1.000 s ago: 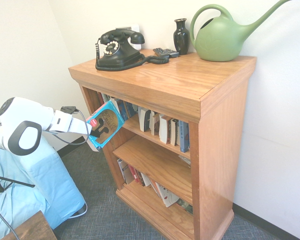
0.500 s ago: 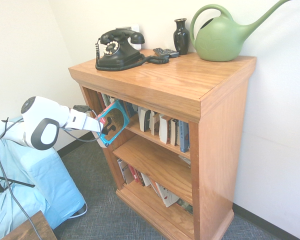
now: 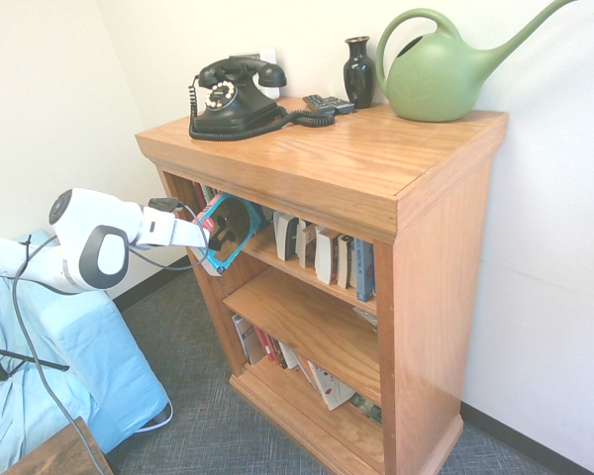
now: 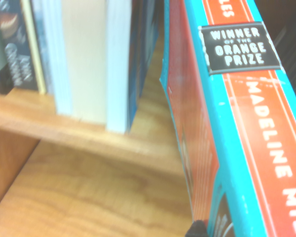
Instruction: Organize the shelf
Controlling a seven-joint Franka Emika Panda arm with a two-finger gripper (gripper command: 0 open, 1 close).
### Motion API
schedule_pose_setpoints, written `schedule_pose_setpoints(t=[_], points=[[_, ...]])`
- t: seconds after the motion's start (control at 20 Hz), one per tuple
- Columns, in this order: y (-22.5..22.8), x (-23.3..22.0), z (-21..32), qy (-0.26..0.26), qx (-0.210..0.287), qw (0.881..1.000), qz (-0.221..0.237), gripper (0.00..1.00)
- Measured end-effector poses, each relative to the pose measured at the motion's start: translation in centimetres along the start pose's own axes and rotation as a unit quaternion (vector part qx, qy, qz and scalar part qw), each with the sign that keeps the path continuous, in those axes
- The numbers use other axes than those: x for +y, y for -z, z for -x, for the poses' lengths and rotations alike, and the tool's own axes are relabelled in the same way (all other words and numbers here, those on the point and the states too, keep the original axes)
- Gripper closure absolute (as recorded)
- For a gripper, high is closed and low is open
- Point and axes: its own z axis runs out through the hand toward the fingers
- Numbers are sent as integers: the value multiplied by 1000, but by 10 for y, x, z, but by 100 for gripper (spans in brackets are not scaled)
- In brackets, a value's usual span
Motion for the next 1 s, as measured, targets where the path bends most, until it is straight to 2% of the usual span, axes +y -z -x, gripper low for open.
schedule_pose_setpoints(t=[0.3,0.75,1.0], points=[[-3,-19,16,2,9,1000,-25,100],[-22,-37,-5,-51,-3,998,-43,100],[-29,-47,6,-60,-17,997,-39,100]])
